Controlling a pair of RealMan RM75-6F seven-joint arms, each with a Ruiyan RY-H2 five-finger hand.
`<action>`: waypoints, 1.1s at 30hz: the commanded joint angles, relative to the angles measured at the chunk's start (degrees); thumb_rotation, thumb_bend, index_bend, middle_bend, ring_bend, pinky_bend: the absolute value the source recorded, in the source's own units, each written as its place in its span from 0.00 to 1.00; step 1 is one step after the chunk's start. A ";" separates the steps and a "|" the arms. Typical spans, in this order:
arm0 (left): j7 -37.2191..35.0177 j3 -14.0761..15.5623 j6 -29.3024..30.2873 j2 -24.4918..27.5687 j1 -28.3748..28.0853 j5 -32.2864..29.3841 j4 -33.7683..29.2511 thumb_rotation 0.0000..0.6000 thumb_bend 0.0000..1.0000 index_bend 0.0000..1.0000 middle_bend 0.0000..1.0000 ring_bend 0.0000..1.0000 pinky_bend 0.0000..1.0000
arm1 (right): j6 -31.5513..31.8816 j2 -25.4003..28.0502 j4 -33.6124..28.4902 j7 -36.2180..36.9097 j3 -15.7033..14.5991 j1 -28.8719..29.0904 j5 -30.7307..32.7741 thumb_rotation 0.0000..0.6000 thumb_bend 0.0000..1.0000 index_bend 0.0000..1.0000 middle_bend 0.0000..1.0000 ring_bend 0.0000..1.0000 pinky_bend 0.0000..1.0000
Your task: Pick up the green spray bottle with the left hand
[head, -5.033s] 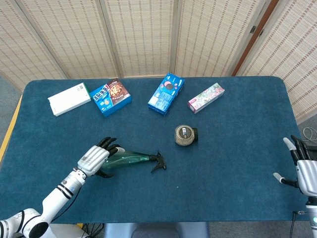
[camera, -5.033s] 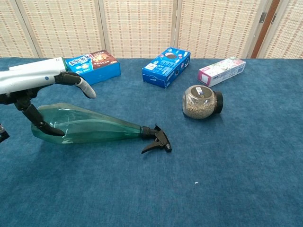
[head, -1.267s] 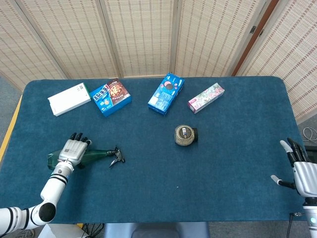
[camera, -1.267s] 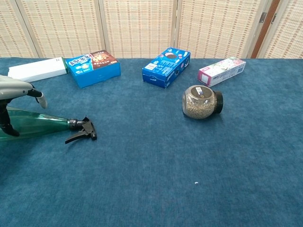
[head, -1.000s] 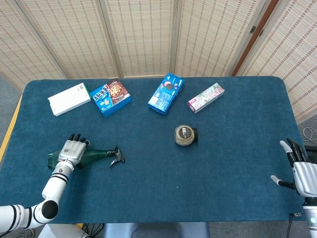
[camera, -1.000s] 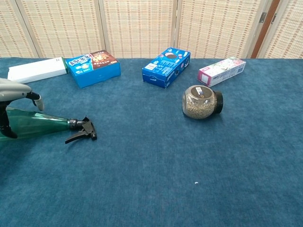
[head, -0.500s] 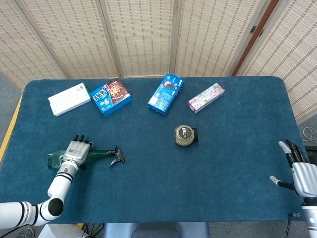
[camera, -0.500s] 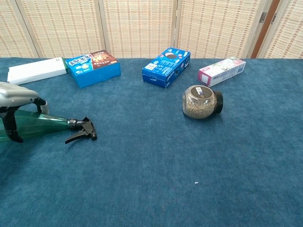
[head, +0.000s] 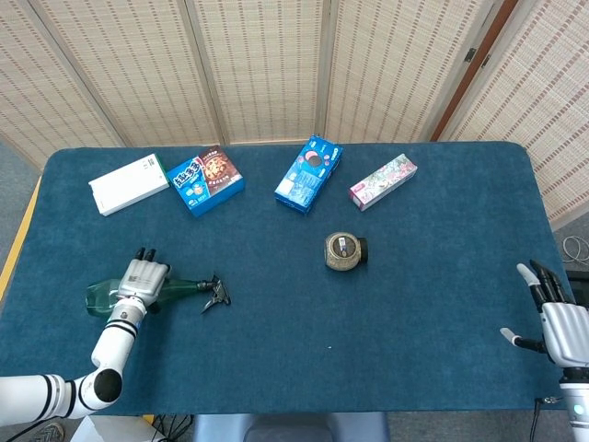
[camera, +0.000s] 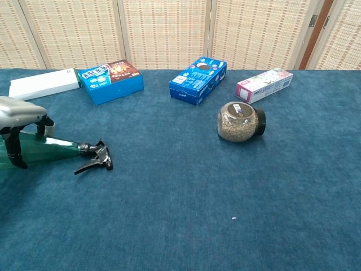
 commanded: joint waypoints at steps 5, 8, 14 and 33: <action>-1.93 -0.23 0.60 -0.15 0.91 2.52 0.36 1.00 0.00 0.55 0.48 0.10 0.00 | -0.14 -0.15 0.17 0.13 -0.02 0.01 0.06 1.00 0.00 0.00 0.00 0.00 0.35; -4.66 -0.66 0.83 0.29 1.97 5.44 0.21 1.00 0.00 0.58 0.51 0.12 0.00 | -0.20 -0.28 0.35 0.29 -0.03 -0.02 0.15 1.00 0.00 0.00 0.00 0.00 0.35; -14.02 -2.55 0.98 1.62 5.22 13.04 0.27 1.00 0.00 0.66 0.58 0.18 0.00 | 0.02 -0.32 0.41 0.37 -0.01 -0.07 -0.01 1.00 0.00 0.00 0.00 0.00 0.35; -53.94 -12.10 0.04 4.71 16.84 29.22 2.54 1.00 0.00 0.70 0.61 0.21 0.00 | -0.31 -0.53 0.22 0.12 0.01 0.16 -0.05 1.00 0.00 0.00 0.00 0.00 0.35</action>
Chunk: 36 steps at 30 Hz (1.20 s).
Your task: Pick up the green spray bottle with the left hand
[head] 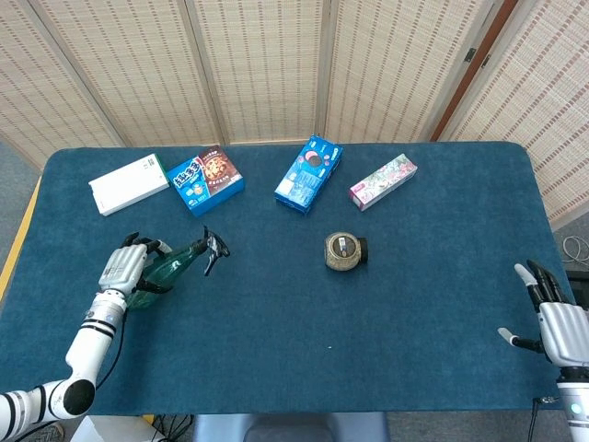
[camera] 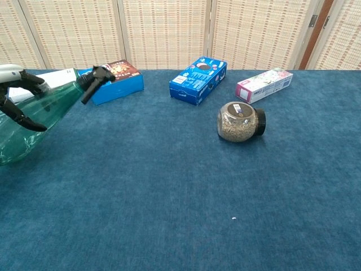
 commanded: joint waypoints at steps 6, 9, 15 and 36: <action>-25.17 -5.69 4.15 -1.63 8.07 11.57 4.62 1.00 0.00 0.71 0.62 0.22 0.00 | 0.01 0.03 -0.18 0.01 0.05 0.07 -0.04 1.00 0.00 0.00 0.00 0.00 0.35; -33.15 -6.49 6.13 -3.02 10.14 14.73 6.77 1.00 0.00 0.71 0.63 0.23 0.00 | -0.18 -0.04 -0.13 0.08 0.03 0.14 0.00 1.00 0.00 0.00 0.00 0.00 0.35; -44.50 -6.41 10.56 -7.09 13.10 20.68 13.71 1.00 0.00 0.68 0.63 0.23 0.00 | -0.43 -0.15 -0.06 0.18 0.00 0.30 -0.03 1.00 0.00 0.00 0.00 0.00 0.35; -60.88 -6.05 25.31 -26.62 18.46 28.23 43.09 1.00 0.00 0.63 0.60 0.23 0.00 | -0.88 -0.52 0.16 0.47 -0.20 0.36 0.15 1.00 0.00 0.00 0.00 0.00 0.35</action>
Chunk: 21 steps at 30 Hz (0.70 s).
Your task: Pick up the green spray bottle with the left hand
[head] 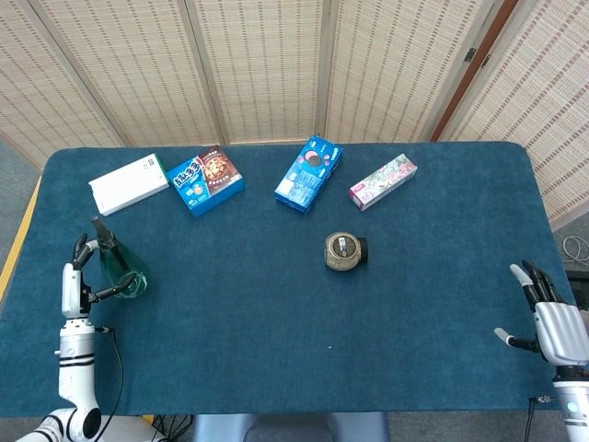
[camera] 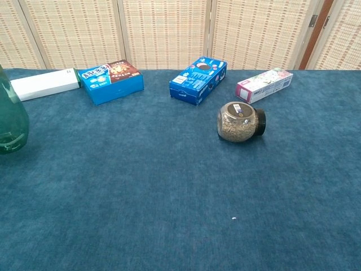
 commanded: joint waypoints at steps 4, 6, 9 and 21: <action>-2.74 -0.51 1.05 -2.83 1.00 0.07 4.42 1.00 0.00 0.62 0.59 0.23 0.00 | -0.10 -0.10 0.12 0.02 -0.06 0.01 0.00 1.00 0.00 0.00 0.00 0.00 0.35; -3.13 -0.52 1.33 -3.48 1.19 0.22 5.67 1.00 0.00 0.61 0.59 0.23 0.00 | -0.11 -0.13 0.11 0.01 -0.06 0.03 0.00 1.00 0.00 0.00 0.00 0.00 0.35; -4.14 -0.64 1.95 -4.35 1.51 0.41 7.15 1.00 0.00 0.60 0.58 0.23 0.00 | -0.16 -0.19 0.12 -0.03 -0.09 0.05 -0.03 1.00 0.00 0.00 0.00 0.00 0.35; -9.01 -0.78 2.77 -7.78 2.77 0.65 12.49 1.00 0.00 0.58 0.56 0.23 0.00 | -0.32 -0.23 0.23 0.08 -0.16 0.05 0.04 1.00 0.00 0.00 0.00 0.00 0.35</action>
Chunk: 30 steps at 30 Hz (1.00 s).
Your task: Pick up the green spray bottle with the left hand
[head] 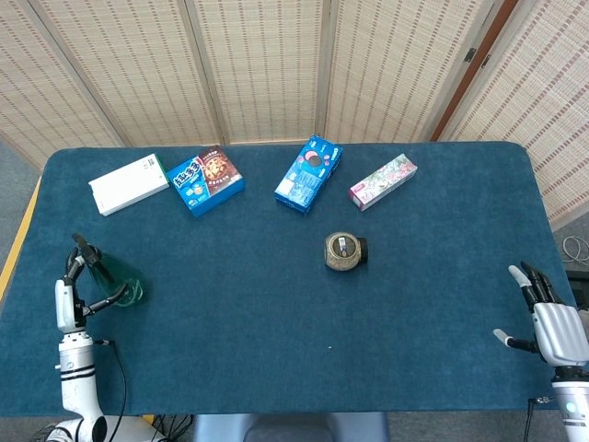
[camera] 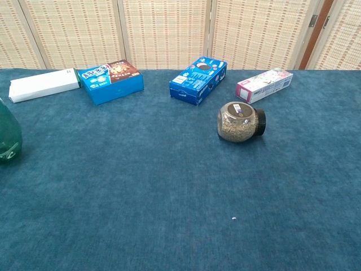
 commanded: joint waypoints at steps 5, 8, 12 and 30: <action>-1.54 -0.01 -0.02 -1.23 0.33 0.27 1.85 1.00 0.00 0.56 0.54 0.23 0.00 | -0.11 -0.09 0.06 0.01 -0.05 0.02 0.00 1.00 0.00 0.00 0.00 0.00 0.35; -2.19 0.06 -0.04 -1.69 0.48 0.38 2.52 1.00 0.00 0.55 0.53 0.23 0.00 | -0.08 -0.10 0.03 0.04 -0.06 0.00 0.00 1.00 0.00 0.00 0.00 0.00 0.35; -2.87 0.12 -0.38 -2.14 0.60 0.43 3.38 1.00 0.00 0.53 0.51 0.22 0.00 | -0.06 -0.03 0.06 0.10 -0.01 -0.01 0.05 1.00 0.00 0.00 0.00 0.00 0.35; -3.98 -0.03 -2.93 -1.83 1.60 -0.34 3.41 1.00 0.00 0.30 0.39 0.17 0.00 | -0.15 -0.15 0.09 0.07 -0.04 0.12 -0.11 1.00 0.00 0.00 0.00 0.00 0.35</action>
